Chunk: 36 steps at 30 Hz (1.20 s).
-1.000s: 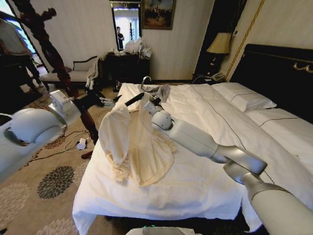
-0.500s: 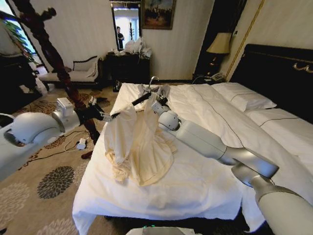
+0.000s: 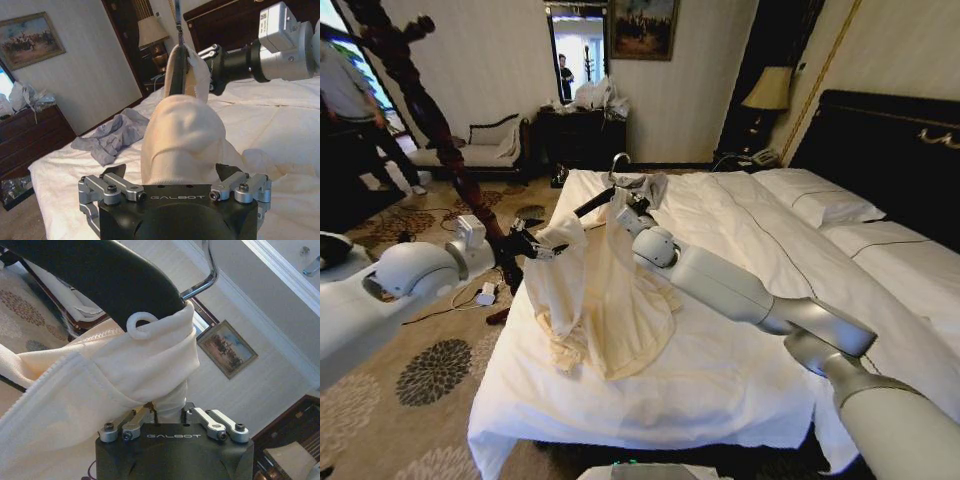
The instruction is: Pick up the clothes from the bed and hang them on the clothes hanger.
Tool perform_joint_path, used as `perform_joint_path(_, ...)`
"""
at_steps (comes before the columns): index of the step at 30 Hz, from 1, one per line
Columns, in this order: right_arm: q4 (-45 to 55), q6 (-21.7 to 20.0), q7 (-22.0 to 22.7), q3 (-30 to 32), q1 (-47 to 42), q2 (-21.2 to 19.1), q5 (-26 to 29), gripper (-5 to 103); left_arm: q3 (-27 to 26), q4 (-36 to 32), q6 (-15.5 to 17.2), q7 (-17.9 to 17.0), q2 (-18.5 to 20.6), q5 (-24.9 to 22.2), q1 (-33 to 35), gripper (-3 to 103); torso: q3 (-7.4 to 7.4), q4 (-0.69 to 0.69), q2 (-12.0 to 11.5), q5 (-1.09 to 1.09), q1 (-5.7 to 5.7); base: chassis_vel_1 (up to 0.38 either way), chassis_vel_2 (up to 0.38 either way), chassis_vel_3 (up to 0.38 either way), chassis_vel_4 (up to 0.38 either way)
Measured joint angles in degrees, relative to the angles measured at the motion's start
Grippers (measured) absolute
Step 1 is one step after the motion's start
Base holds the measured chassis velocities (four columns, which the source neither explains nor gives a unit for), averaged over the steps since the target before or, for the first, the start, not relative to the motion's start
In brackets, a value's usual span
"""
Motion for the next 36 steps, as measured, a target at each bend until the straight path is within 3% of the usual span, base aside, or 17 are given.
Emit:
perform_joint_path(5,-0.44,0.16,-0.80,-1.36,0.61,1.22,-3.56,22,0.32,0.30,0.84,-1.08,-0.59,-0.07,-0.29,100,0.00,0.01,0.00,0.00,0.00,0.000,0.000,0.000,0.000)
perform_joint_path(17,-0.49,0.27,-0.97,-2.58,1.71,2.01,-5.24,22,2.19,2.35,1.11,-1.16,-2.49,0.23,-1.46,100,0.00,0.00,0.00,0.01,0.00,0.000,0.000,0.000,0.000)
perform_joint_path(22,0.49,0.38,-1.23,-3.13,2.00,1.42,-5.85,22,2.51,3.69,0.41,-1.23,-3.29,-0.56,-2.48,92,0.00,0.00,0.00,0.01,0.00,0.000,0.000,0.000,0.000)
perform_joint_path(25,0.86,0.52,-1.54,-3.54,2.14,1.25,-6.85,22,2.77,4.39,0.18,-0.87,-3.60,-1.28,-3.10,76,0.00,0.01,0.00,0.00,0.00,0.000,0.000,0.000,0.000)
perform_joint_path(28,0.90,0.90,-1.76,-3.68,2.14,1.15,-7.28,22,2.78,4.42,-0.02,-0.70,-3.68,-1.55,-3.16,70,0.00,0.01,0.00,0.01,0.00,0.000,0.000,0.000,0.000)
perform_joint_path(33,0.53,1.01,-1.66,-3.85,2.37,1.86,-7.64,22,2.86,4.80,-0.78,-0.71,-4.11,-1.89,-3.26,48,0.00,0.01,0.00,0.00,0.00,0.000,0.000,0.000,0.000)
perform_joint_path(36,0.44,1.02,-1.64,-3.91,2.40,2.08,-7.66,22,2.83,4.94,-1.00,-0.65,-4.21,-2.38,-3.43,43,0.00,0.02,0.00,0.00,0.00,0.000,0.000,0.000,0.000)
